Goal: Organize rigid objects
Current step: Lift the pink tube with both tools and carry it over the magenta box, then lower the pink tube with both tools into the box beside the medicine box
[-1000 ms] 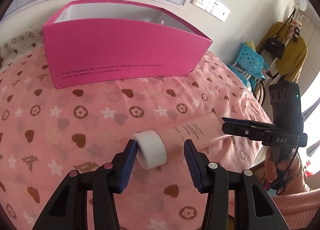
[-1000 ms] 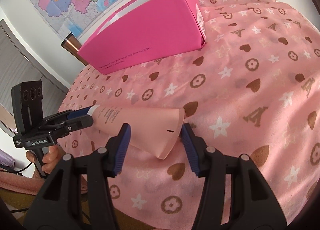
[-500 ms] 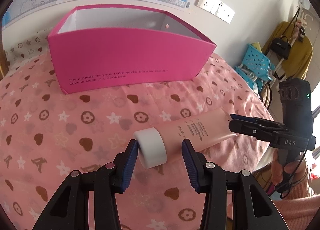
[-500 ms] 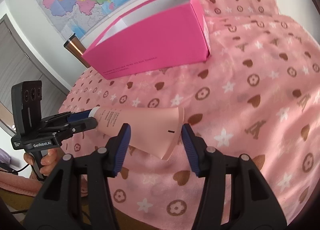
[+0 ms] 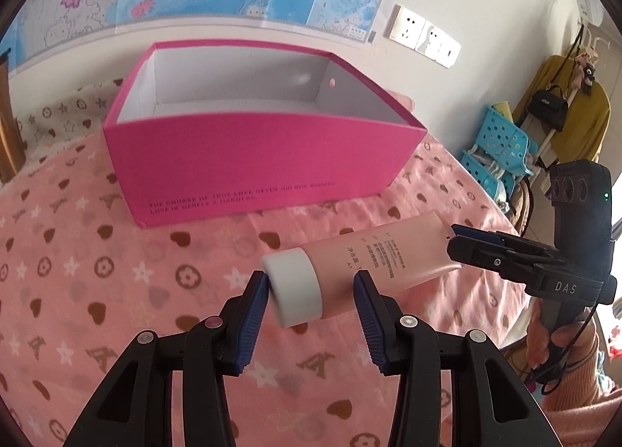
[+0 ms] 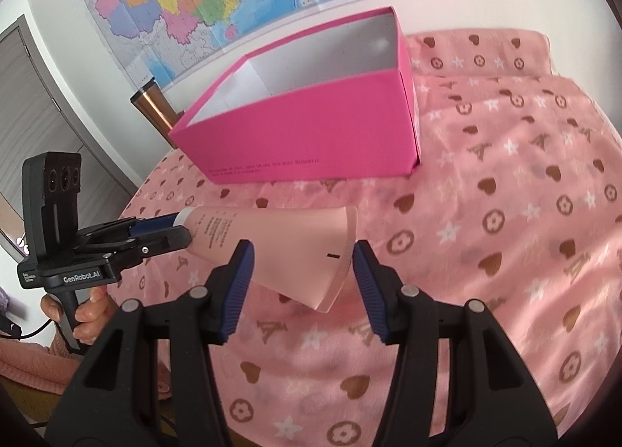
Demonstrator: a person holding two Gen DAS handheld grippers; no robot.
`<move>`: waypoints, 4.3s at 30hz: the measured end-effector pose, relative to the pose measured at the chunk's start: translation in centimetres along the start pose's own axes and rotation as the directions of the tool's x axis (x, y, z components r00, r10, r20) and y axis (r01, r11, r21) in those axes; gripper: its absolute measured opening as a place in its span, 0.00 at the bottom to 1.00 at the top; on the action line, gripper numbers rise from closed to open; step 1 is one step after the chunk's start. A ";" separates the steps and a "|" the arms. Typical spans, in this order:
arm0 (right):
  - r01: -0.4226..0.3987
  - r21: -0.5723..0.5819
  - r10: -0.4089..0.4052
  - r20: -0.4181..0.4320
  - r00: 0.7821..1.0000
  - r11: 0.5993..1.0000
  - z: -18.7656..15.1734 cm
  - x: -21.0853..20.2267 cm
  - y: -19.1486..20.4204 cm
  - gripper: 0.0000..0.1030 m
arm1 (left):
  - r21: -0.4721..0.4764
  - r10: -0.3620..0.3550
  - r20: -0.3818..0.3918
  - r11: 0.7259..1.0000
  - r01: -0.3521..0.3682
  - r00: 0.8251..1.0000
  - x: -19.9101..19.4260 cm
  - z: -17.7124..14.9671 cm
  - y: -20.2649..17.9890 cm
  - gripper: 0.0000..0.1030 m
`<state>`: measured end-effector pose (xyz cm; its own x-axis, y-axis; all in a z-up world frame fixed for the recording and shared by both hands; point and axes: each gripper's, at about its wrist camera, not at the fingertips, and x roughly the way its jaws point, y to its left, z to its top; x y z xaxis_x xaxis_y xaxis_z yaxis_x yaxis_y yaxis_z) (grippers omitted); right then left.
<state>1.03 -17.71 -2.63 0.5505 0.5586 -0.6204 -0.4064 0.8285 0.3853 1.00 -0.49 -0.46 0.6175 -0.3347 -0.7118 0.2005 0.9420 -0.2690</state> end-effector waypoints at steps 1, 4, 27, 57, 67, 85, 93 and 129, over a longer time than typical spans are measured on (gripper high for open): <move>0.002 -0.003 -0.002 0.004 1.000 1.000 0.2 0.0 0.0 0.54 | 0.001 0.003 0.004 1.000 -0.003 1.000 0.0 0.2 0.0 0.44; 0.003 -0.007 -0.003 0.013 1.000 1.000 0.8 0.0 0.0 0.54 | 0.010 0.008 0.015 1.000 -0.008 1.000 -0.1 0.8 -0.1 0.44; 0.018 -0.044 -0.013 0.099 0.995 0.999 4.9 -1.1 0.1 0.54 | 0.063 0.036 0.095 0.997 -0.042 0.995 -0.5 4.8 -0.7 0.46; 0.021 -0.079 -0.009 0.151 0.989 0.997 8.2 -1.7 0.1 0.54 | 0.065 0.044 0.137 0.996 -0.053 0.990 0.1 8.3 -0.4 0.46; 0.021 -0.081 -0.009 0.153 0.988 0.997 8.6 -1.5 -0.1 0.54 | 0.068 0.051 0.139 0.996 -0.061 0.989 0.6 9.0 -0.2 0.46; 0.023 -0.090 -0.009 0.159 0.987 0.996 10.3 -1.1 -0.5 0.54 | 0.079 0.071 0.159 0.993 -0.084 0.985 0.9 10.2 -0.2 0.47; 0.026 -0.085 -0.012 0.163 0.987 0.996 10.7 -1.0 -0.8 0.54 | 0.082 0.072 0.164 0.993 -0.086 0.984 1.2 10.9 -0.2 0.47; 0.048 -0.087 -0.035 0.138 0.990 0.995 12.6 0.3 -2.1 0.54 | 0.068 0.079 0.127 0.994 -0.088 0.989 3.6 12.0 0.6 0.47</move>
<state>11.24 -18.77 5.00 0.6600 0.5292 -0.5333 -0.4418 0.8475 0.2942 12.48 -0.88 4.65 0.7228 -0.2533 -0.6430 0.1966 0.9673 -0.1600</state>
